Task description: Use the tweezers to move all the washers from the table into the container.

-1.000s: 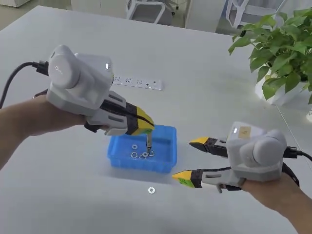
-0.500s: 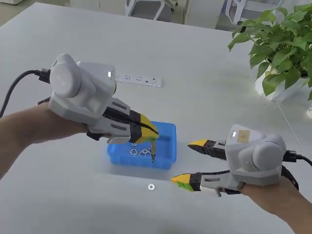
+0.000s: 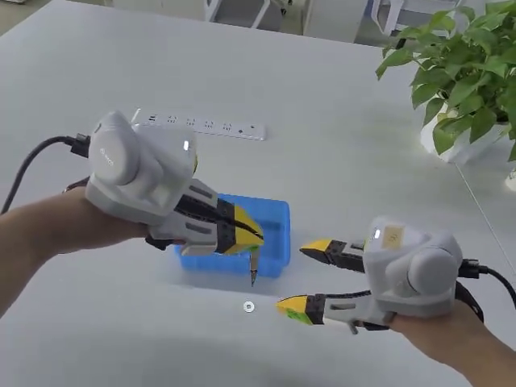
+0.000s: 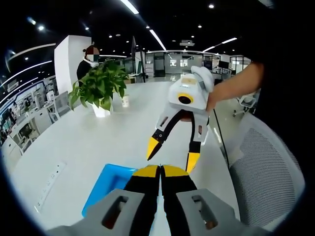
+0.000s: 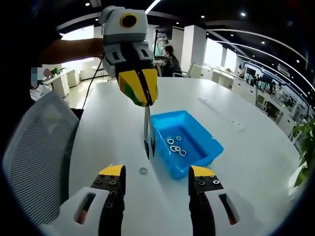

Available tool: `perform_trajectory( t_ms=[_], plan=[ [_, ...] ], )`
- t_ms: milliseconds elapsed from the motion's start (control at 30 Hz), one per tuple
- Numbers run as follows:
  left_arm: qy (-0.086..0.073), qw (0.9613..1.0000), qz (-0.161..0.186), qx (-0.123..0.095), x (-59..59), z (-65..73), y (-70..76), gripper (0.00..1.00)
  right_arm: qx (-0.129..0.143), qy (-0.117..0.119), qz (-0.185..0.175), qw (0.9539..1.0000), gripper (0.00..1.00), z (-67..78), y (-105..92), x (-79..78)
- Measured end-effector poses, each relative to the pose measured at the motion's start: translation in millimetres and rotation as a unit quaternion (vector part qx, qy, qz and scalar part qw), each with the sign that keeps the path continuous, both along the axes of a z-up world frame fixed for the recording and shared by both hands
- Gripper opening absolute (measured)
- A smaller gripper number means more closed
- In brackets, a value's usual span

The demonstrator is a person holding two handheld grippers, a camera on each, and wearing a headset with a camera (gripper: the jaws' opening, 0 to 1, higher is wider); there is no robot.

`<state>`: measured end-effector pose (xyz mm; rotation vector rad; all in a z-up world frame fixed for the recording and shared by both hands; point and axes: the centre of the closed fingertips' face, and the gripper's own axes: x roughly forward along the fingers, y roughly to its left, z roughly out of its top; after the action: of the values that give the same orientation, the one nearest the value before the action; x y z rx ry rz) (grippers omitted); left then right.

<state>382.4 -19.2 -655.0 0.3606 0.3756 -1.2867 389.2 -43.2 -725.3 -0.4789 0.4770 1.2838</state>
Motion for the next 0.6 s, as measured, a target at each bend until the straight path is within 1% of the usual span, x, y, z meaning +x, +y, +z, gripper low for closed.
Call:
perform_trajectory(
  t_ms=[67, 433, 600],
  plan=[
    [0.001, 1.0000, -0.001, 0.001, -1.4, -2.4, -0.8, 0.04, -0.006, 0.000, 0.004, 1.0000, 0.52, -3.2, -0.4, -2.2],
    [0.014, 0.9998, -0.015, 0.009, -9.9, -19.5, -2.9, 0.04, -0.009, 0.006, 0.006, 0.9999, 0.52, -9.8, -1.0, -7.9],
    [0.022, 0.9996, -0.016, 0.008, -13.6, -28.0, -3.1, 0.04, -0.008, 0.010, 0.006, 0.9999, 0.52, -12.0, -0.7, -9.8]
  ],
)
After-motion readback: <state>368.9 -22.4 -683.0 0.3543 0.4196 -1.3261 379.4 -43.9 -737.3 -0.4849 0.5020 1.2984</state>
